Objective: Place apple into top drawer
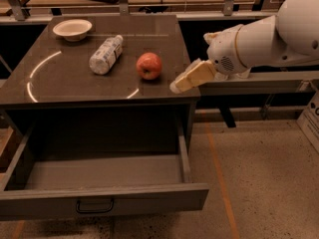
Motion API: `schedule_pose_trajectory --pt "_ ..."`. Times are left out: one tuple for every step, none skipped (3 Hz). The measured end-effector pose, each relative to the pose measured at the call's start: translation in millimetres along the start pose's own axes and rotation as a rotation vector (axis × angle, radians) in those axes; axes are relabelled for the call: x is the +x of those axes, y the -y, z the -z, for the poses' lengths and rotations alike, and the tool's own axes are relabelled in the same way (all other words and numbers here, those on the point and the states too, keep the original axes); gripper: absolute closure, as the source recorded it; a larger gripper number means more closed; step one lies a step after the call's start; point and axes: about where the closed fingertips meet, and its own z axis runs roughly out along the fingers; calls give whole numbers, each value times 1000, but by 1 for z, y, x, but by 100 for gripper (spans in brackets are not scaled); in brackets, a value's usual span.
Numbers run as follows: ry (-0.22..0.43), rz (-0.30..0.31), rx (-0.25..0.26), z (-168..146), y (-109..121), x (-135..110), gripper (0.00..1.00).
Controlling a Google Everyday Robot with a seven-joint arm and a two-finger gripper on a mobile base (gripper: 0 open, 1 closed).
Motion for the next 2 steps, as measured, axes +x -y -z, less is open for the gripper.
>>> schedule_pose_trajectory --pt "59 -12 -4 -40 0 -14 0" --pt "105 -22 -1 -89 10 -24 0"
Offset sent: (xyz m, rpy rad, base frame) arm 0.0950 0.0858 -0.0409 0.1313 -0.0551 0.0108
